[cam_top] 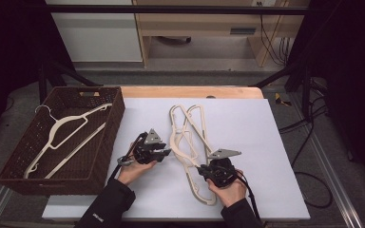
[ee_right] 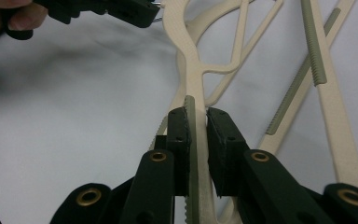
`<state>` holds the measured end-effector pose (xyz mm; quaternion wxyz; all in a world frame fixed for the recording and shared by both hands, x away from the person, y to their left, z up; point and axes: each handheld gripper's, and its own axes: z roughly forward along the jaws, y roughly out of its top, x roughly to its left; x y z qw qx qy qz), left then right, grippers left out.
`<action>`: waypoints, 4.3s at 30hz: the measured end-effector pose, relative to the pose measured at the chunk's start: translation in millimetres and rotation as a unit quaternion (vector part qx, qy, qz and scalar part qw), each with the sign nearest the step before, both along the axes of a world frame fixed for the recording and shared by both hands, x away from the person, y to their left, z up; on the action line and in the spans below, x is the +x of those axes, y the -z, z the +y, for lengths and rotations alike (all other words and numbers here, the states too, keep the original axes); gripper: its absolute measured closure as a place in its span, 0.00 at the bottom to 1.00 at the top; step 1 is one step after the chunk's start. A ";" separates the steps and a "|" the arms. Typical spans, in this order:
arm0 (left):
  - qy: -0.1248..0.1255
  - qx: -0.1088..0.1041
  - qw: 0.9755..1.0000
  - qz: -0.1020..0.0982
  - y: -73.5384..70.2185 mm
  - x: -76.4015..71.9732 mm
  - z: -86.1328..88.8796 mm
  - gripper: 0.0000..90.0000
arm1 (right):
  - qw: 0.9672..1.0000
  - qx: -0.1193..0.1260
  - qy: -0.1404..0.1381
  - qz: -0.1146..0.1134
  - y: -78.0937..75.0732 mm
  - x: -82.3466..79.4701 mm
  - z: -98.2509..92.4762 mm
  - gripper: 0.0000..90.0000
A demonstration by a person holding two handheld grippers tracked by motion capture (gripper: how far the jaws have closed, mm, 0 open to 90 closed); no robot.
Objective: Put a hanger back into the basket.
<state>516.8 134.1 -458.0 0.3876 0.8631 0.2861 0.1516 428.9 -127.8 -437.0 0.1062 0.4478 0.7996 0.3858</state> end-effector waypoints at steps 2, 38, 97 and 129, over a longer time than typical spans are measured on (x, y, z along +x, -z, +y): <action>0.002 0.010 1.000 0.001 1.4 1.2 -1.5 0.78 | 1.000 -0.004 0.000 0.000 -0.4 -0.5 -0.9 0.89; -0.007 0.119 0.993 -0.016 -19.7 -26.0 -17.0 0.93 | 0.992 -0.045 -0.054 -0.105 6.0 18.8 51.4 0.47; 0.003 -0.073 0.993 -0.090 -91.5 -71.6 38.9 0.18 | 0.976 0.017 -0.141 -0.162 -56.6 5.1 -16.4 0.97; 0.129 0.027 0.991 -0.034 -82.7 -77.0 2.5 0.86 | 0.964 0.023 -0.226 -0.140 -54.9 -3.9 2.0 0.86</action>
